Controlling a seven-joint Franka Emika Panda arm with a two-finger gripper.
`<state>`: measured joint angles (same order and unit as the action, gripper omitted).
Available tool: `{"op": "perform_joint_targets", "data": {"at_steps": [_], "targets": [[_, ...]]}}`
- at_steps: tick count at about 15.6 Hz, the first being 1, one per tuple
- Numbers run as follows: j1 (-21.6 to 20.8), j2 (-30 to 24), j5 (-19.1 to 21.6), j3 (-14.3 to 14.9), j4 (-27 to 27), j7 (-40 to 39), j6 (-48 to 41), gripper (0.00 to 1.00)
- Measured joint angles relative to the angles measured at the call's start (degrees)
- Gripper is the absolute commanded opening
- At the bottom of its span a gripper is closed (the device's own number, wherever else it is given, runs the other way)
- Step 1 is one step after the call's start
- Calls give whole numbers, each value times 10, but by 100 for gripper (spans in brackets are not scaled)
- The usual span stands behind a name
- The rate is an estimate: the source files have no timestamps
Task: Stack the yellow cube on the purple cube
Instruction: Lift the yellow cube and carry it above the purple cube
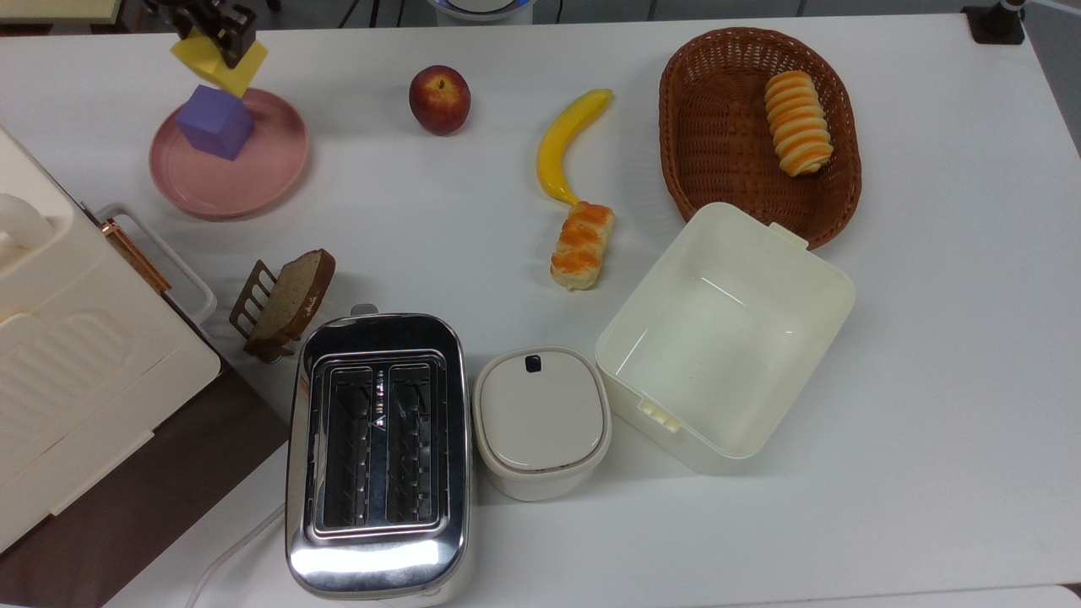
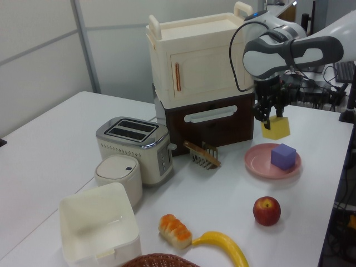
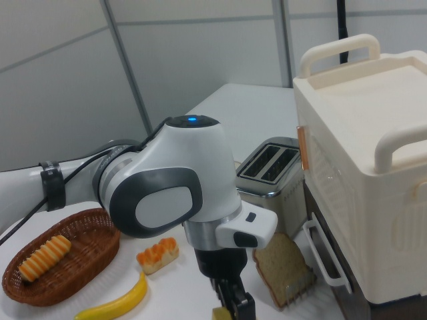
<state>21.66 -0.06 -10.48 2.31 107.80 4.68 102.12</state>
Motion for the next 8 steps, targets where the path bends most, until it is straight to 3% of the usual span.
{"op": "perform_joint_targets", "data": {"at_steps": [4,8], "targets": [[19,-13,2,-1,17,22,44,11],[37,-45,2,-1,60,-11,61,11]]}}
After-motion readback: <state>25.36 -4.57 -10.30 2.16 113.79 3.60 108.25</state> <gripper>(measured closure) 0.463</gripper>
